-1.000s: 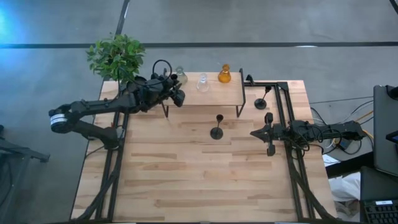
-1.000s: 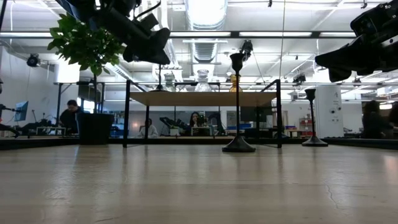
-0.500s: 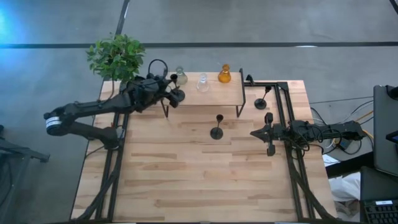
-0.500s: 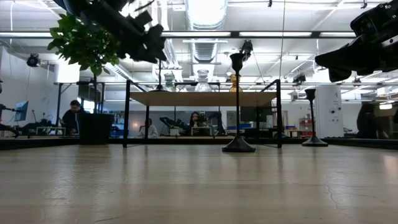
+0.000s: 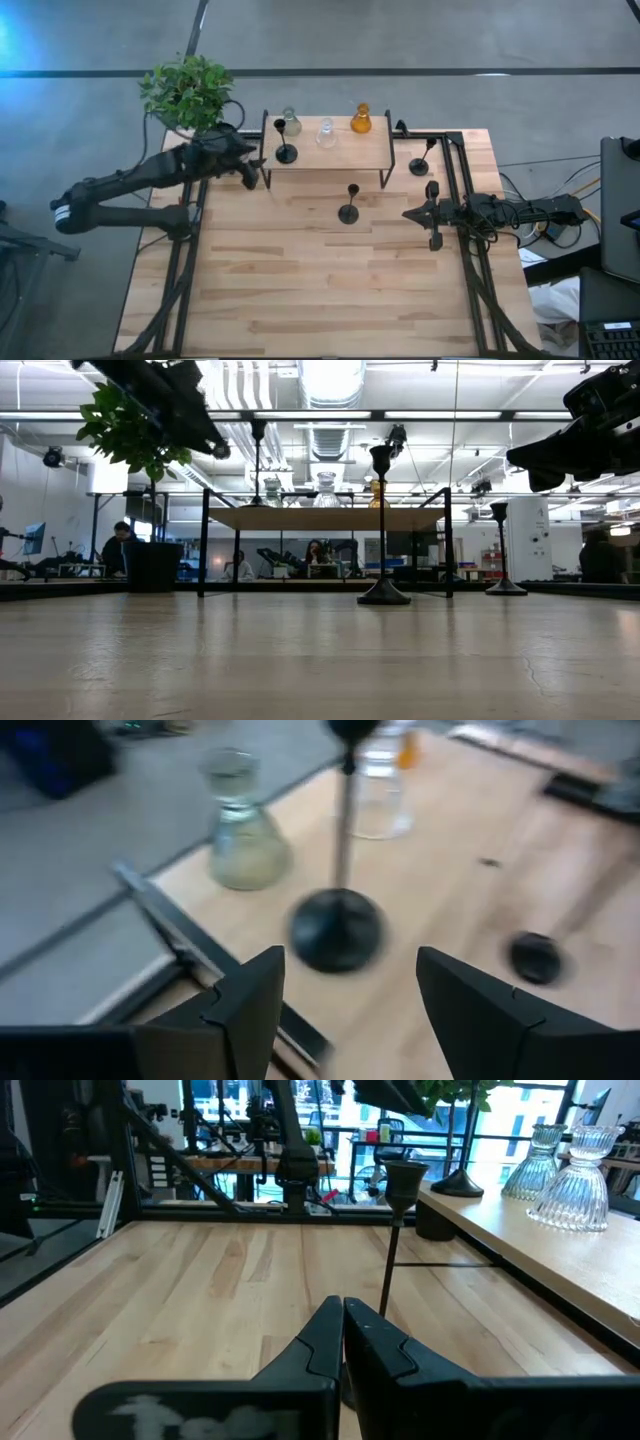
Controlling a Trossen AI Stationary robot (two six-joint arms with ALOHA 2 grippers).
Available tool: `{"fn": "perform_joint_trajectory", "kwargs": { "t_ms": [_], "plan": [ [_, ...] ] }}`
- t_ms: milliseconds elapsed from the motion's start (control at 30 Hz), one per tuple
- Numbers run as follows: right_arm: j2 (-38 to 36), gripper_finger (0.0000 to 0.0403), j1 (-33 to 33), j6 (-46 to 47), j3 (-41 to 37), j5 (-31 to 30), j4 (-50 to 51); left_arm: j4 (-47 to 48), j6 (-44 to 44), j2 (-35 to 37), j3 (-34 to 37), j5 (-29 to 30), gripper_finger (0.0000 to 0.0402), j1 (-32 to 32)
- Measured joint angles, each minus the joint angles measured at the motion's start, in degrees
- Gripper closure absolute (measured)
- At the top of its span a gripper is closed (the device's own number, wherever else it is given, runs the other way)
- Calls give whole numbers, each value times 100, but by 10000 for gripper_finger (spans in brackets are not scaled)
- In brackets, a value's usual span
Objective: Pick & Place candle stick holders
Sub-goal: Put the right black candle holder on the shelf aligned with the orange candle holder
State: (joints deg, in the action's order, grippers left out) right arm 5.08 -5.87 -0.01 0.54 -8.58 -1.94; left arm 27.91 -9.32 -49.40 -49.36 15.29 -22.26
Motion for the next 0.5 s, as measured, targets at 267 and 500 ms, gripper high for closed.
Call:
{"fn": "perform_joint_trajectory", "kwargs": {
  "t_ms": [267,500],
  "plan": [
    [-1,394,1,0,0,0,-2,372,-288,850,0,-2018,169,231],
    [0,394,0,0,0,0,-2,258,-713,1205,2,-1286,182,1603]
  ]
}}
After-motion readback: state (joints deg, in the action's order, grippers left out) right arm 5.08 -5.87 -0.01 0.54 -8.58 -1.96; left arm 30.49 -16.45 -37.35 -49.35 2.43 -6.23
